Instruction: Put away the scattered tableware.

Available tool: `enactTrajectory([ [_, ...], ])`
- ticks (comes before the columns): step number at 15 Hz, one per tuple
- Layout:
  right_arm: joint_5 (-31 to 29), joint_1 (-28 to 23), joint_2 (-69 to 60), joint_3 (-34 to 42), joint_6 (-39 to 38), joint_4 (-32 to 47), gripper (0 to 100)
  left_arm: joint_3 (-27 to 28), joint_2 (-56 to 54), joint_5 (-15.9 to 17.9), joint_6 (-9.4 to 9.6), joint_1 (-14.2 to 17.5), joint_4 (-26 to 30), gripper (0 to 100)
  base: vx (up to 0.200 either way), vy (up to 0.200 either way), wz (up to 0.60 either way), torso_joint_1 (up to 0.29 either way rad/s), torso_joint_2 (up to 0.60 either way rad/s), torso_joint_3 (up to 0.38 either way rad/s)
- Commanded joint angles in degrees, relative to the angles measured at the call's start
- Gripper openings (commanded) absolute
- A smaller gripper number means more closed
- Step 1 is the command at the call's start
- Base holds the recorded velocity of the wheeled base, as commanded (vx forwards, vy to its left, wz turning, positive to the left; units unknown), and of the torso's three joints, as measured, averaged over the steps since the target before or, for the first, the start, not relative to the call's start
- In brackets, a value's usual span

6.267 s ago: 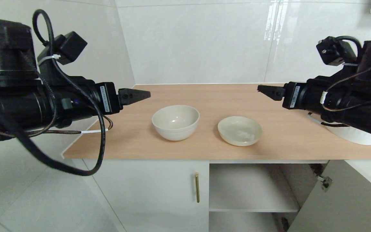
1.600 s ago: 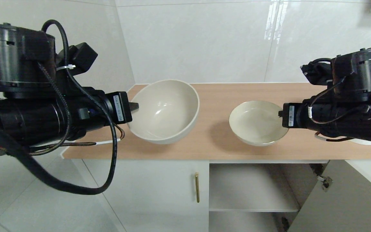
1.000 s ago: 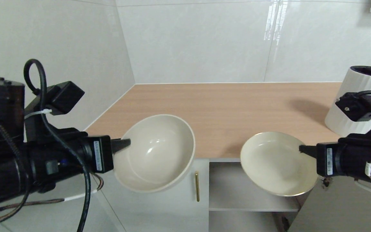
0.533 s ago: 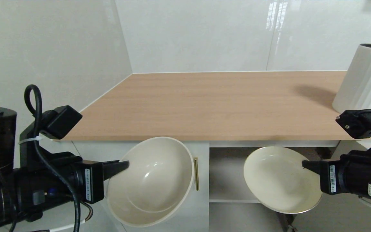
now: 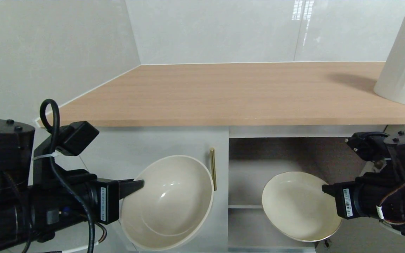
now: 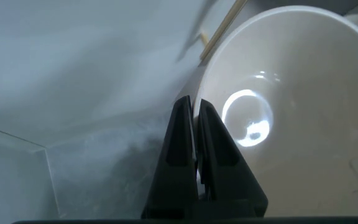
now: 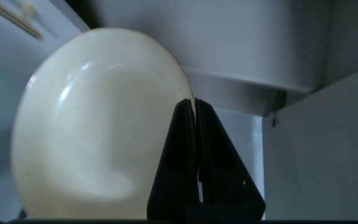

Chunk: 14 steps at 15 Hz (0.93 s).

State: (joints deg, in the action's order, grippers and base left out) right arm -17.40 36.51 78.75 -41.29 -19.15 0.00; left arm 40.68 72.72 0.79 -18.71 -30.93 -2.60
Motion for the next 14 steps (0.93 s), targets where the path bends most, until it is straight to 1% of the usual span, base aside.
enactTrajectory([
  [1,-0.09,0.49,1.23,0.07,-0.1,-0.09,0,0.01,0.5,0.0,-0.01,-0.01,-0.13,0,0.0,0.0,0.0,-0.022,0.25,0.222],
  [3,-0.09,0.49,2.11,0.07,-0.45,-0.09,0,0.01,0.85,0.09,-0.1,-0.01,-0.13,0,0.0,0.0,0.0,-0.012,0.11,0.1],
  [7,0.17,0.49,3.95,0.51,-0.71,-0.18,0,0.01,0.94,0.0,-0.1,-0.27,-0.13,0,0.0,0.0,0.0,0.0,0.0,0.0],
  [10,0.08,0.23,7.12,1.3,-2.82,-3.96,0,-0.07,1.9,0.0,-0.1,-0.54,-0.04,0,0.0,0.0,0.0,0.0,0.0,0.0],
  [14,0.08,0.05,8.44,1.39,-2.91,-4.31,0,-0.07,2.25,0.0,-0.1,-0.63,-0.04,0,-0.2,0.0,0.0,0.001,0.0,0.0],
])
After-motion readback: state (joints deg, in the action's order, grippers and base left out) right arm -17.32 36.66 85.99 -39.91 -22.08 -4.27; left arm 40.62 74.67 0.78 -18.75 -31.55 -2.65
